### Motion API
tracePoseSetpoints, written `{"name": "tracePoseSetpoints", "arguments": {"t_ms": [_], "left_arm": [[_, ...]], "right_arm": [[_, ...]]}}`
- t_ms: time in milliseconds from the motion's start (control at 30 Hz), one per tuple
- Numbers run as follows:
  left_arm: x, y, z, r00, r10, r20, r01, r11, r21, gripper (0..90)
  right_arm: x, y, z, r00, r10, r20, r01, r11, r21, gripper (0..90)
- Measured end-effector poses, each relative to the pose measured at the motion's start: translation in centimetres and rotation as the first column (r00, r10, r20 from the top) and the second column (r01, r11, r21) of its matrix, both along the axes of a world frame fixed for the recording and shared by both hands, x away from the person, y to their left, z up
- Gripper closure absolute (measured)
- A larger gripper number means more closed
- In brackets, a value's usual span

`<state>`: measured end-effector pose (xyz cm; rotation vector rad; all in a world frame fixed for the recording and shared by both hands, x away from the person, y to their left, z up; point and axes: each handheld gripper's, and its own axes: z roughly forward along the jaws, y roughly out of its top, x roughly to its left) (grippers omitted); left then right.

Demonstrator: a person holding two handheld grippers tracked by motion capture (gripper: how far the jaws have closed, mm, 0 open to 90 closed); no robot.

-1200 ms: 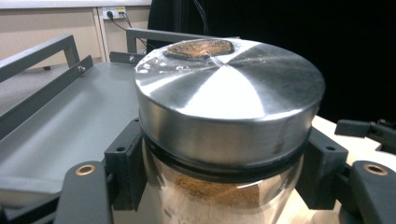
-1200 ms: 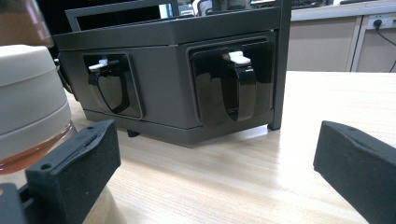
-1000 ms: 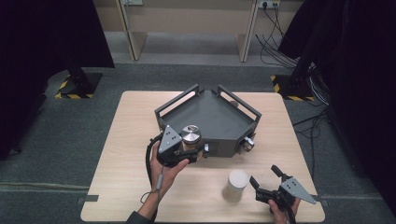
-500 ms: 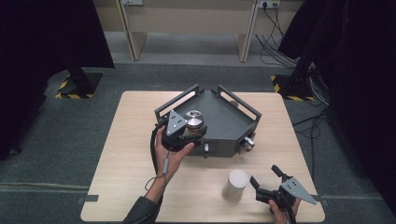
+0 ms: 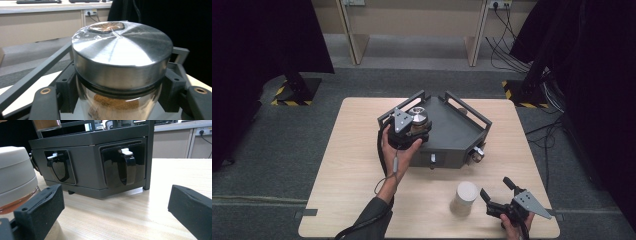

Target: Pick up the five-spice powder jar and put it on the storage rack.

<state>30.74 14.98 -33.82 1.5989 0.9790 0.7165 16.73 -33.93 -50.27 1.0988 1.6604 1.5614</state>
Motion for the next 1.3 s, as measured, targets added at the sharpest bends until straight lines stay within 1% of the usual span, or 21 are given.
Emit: {"name": "tracePoseSetpoints", "arguments": {"t_ms": [100,300,400,500,567,700,900,933,967,1100,1167,1200,1267,1300], "left_arm": [[0.2,-0.3,-0.2,0.9997,0.026,0.001,-0.026,0.9996,0.006,30.7],[0.8,-0.6,-0.4,0.9986,0.052,-0.005,-0.052,0.9985,0.019,30.7],[1.1,-0.6,-0.6,0.9978,0.065,-0.011,-0.065,0.9978,0.017,30.7],[1.2,-0.8,-0.8,0.9969,0.077,-0.017,-0.077,0.9966,0.029,30.7],[1.3,-0.8,-1.0,0.9968,0.078,-0.017,-0.077,0.9964,0.036,30.7],[1.4,-0.9,-1.5,0.9962,0.086,-0.016,-0.085,0.996,0.029,30.7],[1.8,-1.0,-2.3,0.9945,0.1,-0.031,-0.099,0.9946,0.031,30.7],[1.9,-1.0,-2.5,0.9942,0.104,-0.029,-0.103,0.9941,0.034,30.7],[1.8,-1.0,-2.7,0.9945,0.102,-0.021,-0.102,0.9944,0.028,30.7],[1.8,-1.1,-2.8,0.995,0.099,-0.009,-0.099,0.994,0.046,30.6],[1.8,-1.1,-2.8,0.9949,0.101,-0.009,-0.1,0.994,0.043,30.5],[1.7,-1.1,-3.0,0.9948,0.101,0.004,-0.101,0.9939,0.042,29.9],[1.6,-1.0,-3.0,0.9948,0.101,0.013,-0.101,0.9943,0.034,20.2],[1.6,-0.8,-3.0,0.995,0.099,0.013,-0.1,0.9948,0.02,14.6]], "right_arm": [[0.0,0.0,0.0,1.0,0.0,0.0,0.0,1.0,0.001,0.8],[-0.1,0.0,0.0,1.0,0.0,0.0,0.0,1.0,0.001,0.8],[-0.1,0.0,0.0,1.0,-0.002,0.001,0.002,1.0,0.005,0.8],[-0.1,-0.1,-0.1,1.0,-0.001,0.003,0.001,1.0,0.006,0.8],[-0.1,0.0,0.0,1.0,-0.001,0.001,0.001,1.0,0.004,0.8],[-0.1,0.0,0.0,1.0,0.001,0.001,-0.001,1.0,-0.002,0.7],[-0.1,0.0,0.0,1.0,0.001,0.0,-0.001,1.0,0.0,0.8],[-0.1,0.0,0.0,1.0,0.0,-0.002,0.0,1.0,0.0,0.7],[-0.1,0.0,0.0,1.0,0.001,0.0,-0.001,1.0,-0.001,0.8],[-0.1,0.0,0.0,1.0,0.001,-0.001,-0.001,1.0,-0.002,0.8],[-0.1,0.0,0.0,1.0,0.001,-0.002,-0.001,1.0,0.0,0.8],[-0.1,0.0,0.0,1.0,0.001,-0.001,-0.001,1.0,-0.001,0.7],[-0.1,0.0,0.0,1.0,0.002,-0.001,-0.002,1.0,-0.001,0.7],[-0.1,0.0,0.0,1.0,0.002,-0.003,-0.002,1.0,-0.002,0.8]]}}
